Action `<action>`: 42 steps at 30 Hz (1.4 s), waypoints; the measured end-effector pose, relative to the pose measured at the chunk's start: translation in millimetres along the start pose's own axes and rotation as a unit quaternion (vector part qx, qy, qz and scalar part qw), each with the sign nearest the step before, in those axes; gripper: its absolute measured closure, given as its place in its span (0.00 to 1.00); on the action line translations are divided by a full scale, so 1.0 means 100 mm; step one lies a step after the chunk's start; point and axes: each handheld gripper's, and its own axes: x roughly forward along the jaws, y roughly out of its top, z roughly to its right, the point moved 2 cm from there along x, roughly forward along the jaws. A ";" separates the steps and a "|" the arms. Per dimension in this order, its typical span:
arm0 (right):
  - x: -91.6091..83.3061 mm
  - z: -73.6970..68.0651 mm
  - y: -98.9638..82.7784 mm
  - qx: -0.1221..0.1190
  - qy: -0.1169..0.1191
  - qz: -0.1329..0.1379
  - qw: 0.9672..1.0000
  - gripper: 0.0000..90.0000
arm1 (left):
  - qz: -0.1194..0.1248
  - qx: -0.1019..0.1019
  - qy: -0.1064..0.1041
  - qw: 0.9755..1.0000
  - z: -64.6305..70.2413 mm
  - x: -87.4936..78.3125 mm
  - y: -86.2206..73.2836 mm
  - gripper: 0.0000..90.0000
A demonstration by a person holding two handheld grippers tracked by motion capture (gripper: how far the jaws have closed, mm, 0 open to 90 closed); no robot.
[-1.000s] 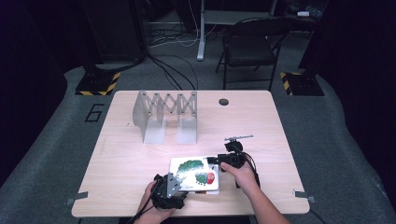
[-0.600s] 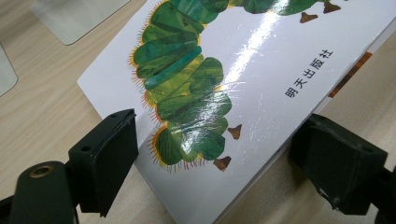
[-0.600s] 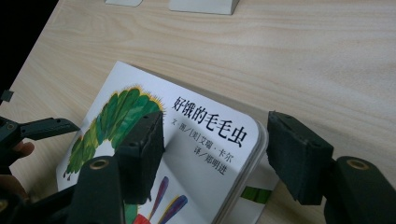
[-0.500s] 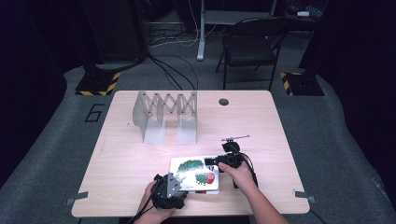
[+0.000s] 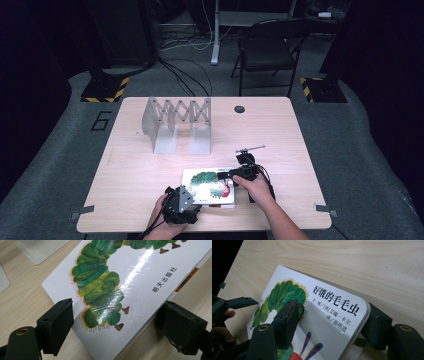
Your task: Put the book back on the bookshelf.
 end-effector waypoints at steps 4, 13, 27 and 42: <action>0.01 0.02 0.00 0.005 0.003 -0.003 1.000 0.39 | 0.000 0.006 0.004 1.000 0.00 0.00 0.00 0.17; 0.03 0.06 -0.01 0.004 0.003 -0.006 1.000 0.40 | -0.007 0.005 -0.005 1.000 0.01 -0.01 0.01 0.17; 0.03 0.07 -0.01 -0.003 0.000 -0.002 1.000 0.41 | -0.021 0.008 -0.003 1.000 0.02 -0.05 0.00 0.19; 0.02 0.07 -0.02 0.003 0.000 -0.003 1.000 0.42 | -0.006 -0.051 -0.039 0.998 -0.16 -0.18 0.07 0.25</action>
